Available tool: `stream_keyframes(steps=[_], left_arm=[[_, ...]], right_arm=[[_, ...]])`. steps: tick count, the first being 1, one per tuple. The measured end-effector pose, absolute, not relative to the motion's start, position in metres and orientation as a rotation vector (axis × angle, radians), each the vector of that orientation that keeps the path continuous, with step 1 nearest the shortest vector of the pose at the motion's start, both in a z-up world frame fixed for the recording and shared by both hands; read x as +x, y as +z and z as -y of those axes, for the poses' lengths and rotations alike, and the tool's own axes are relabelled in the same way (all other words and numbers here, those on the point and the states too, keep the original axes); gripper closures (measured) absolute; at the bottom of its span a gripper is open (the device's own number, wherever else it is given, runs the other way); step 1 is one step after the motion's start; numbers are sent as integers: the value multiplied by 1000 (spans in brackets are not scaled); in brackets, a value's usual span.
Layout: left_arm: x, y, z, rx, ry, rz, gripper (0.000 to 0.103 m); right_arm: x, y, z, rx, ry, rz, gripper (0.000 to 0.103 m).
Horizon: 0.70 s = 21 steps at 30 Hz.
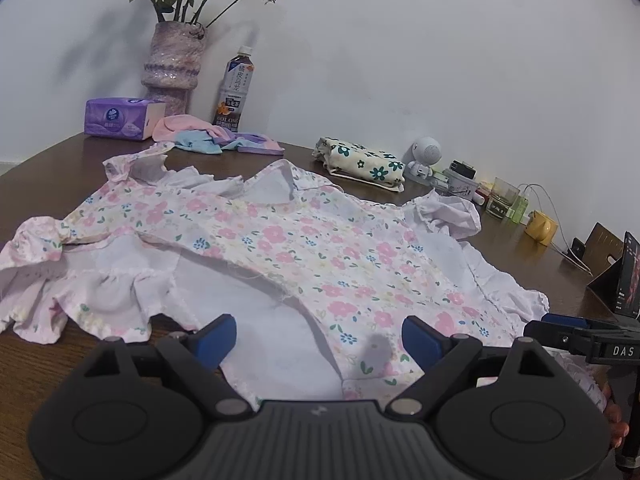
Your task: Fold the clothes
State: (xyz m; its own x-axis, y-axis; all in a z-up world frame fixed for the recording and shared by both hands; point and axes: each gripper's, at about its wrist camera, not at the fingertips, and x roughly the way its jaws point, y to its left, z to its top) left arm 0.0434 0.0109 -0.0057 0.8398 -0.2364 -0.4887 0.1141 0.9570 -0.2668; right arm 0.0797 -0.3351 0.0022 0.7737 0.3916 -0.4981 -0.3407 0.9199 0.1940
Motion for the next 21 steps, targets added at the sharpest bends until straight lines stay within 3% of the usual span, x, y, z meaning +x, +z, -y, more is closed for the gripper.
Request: stream_keyframes(steps=[21], left_arm=[[40,-6,-14,-260,-178,-529,13]], right_arm=[[77,3,336,94,381,-540,8]])
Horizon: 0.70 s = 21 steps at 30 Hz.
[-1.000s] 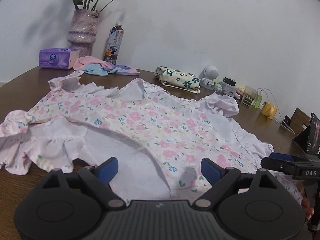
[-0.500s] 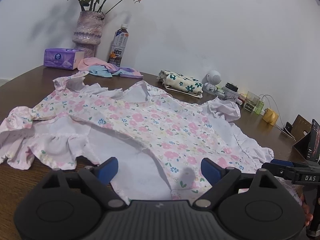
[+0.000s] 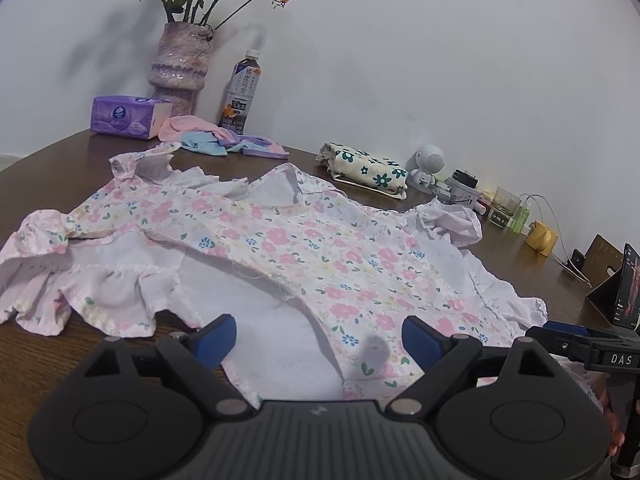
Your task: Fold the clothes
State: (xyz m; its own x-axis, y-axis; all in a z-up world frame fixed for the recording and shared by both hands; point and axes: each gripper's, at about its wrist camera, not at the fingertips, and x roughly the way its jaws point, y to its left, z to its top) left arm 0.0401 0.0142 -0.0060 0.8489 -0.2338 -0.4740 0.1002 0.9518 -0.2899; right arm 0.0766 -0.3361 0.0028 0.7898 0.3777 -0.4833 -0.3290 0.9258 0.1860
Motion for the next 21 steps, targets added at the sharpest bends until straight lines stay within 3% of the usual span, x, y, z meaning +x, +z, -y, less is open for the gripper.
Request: stream_keyframes(steps=[21], left_arm=[[40,-6,-15,-271,-182,-527,13]], right_arm=[[78,2,337,109,395,-549,8]])
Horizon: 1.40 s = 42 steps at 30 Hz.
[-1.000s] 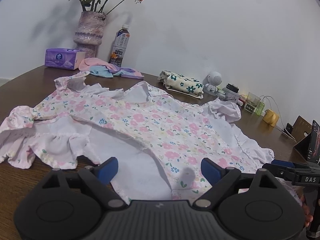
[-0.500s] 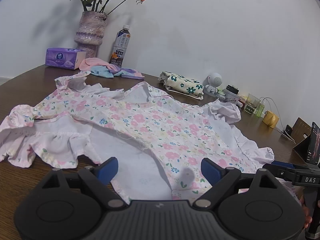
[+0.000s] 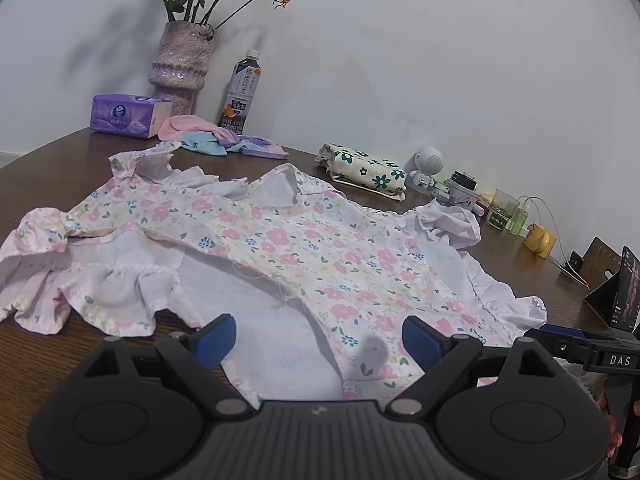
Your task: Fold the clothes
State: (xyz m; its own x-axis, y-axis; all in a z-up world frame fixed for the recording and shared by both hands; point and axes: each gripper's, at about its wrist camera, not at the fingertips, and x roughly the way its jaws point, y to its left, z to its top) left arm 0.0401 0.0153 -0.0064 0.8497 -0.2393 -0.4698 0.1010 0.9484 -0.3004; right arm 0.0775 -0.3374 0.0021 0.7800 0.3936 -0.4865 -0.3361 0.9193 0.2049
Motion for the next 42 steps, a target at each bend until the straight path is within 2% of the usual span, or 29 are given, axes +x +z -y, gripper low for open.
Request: stream_keyframes(steps=[42], left_arm=[[41,-7,-16,-285,-185,-522,12]], right_arm=[[79,1,337,125,405,-560,8]])
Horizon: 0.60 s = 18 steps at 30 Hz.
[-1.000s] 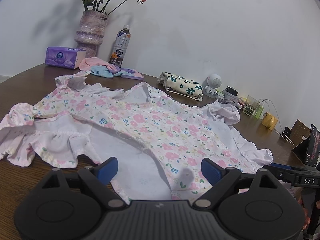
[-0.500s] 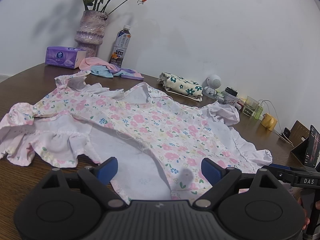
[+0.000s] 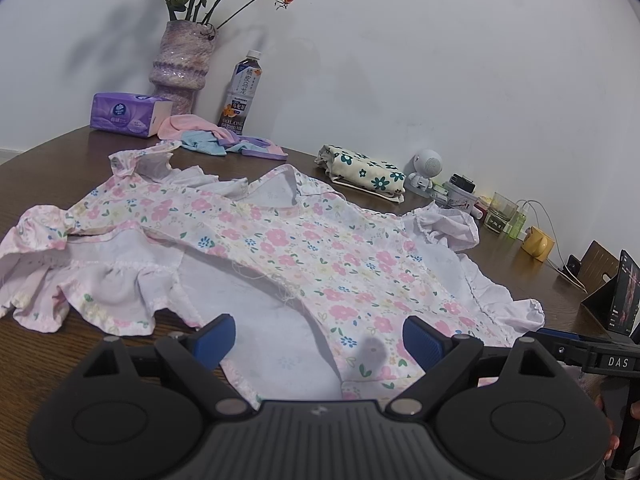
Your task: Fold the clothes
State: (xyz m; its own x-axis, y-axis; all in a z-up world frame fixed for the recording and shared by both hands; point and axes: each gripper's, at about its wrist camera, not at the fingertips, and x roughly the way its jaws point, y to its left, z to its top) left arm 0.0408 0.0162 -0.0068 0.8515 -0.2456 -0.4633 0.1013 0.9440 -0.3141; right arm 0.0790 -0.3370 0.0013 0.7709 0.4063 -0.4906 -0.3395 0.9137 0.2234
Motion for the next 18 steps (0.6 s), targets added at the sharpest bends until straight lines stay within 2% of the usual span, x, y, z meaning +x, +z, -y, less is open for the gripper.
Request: stream_keyframes(steps=[18], left_arm=[[42,-7,-17,-290,-189,-522,12]], right_arm=[[80,1,336,124,406,-567,8]])
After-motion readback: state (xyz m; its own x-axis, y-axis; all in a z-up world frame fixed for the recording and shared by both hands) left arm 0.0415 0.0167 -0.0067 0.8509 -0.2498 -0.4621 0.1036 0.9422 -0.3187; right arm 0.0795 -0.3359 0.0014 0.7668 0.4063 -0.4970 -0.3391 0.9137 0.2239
